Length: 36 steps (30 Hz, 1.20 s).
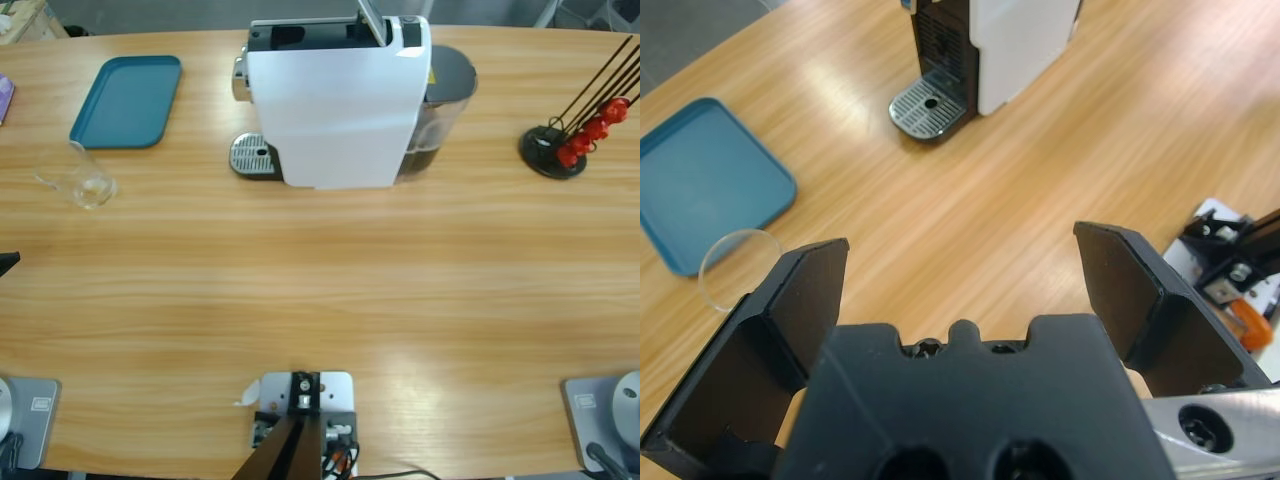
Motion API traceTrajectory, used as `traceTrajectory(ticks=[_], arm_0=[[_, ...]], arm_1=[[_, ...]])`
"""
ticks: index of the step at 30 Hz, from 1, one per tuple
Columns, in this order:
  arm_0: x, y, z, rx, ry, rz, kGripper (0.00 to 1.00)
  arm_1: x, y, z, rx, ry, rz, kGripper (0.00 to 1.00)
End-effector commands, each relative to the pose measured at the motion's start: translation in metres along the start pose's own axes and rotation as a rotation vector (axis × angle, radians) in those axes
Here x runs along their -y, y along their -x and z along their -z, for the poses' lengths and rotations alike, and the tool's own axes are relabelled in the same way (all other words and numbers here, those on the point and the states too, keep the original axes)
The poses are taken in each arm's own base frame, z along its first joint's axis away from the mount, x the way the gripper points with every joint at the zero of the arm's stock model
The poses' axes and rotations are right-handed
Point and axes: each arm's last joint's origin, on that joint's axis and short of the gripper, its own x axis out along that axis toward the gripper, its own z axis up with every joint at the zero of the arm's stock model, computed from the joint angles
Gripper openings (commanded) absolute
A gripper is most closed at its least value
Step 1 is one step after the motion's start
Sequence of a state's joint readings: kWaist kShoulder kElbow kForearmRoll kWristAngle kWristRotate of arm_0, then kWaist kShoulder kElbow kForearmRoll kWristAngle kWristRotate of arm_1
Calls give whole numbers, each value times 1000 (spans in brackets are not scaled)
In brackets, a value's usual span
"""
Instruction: Pour coffee
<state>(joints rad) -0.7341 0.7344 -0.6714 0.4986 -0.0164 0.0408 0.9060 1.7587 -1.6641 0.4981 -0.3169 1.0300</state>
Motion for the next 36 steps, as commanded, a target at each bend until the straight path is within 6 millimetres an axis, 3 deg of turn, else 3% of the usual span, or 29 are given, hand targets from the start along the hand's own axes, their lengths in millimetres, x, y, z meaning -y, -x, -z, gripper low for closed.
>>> traceTrajectory(ticks=[1, 10, 23, 33, 34, 36], arm_0=[[1, -1, 11, -13, 6, 11, 982], [1, -2, 11, -18, 6, 11, 982], [1, -2, 11, -15, 6, 11, 982], [1, -2, 11, -16, 6, 11, 982], [1, -2, 11, -16, 6, 11, 982], [1, -2, 11, -16, 6, 11, 982]], arm_1=[[-2, -50, 56, -144, 66, 71, 0], [-8, -61, 73, -180, 95, 76, 0], [4, -102, 105, -253, 143, 152, 0], [15, -109, 98, -249, 139, 192, 0], [13, -106, 95, -241, 158, 184, 47], [2, -85, 77, -197, 246, 130, 551]])
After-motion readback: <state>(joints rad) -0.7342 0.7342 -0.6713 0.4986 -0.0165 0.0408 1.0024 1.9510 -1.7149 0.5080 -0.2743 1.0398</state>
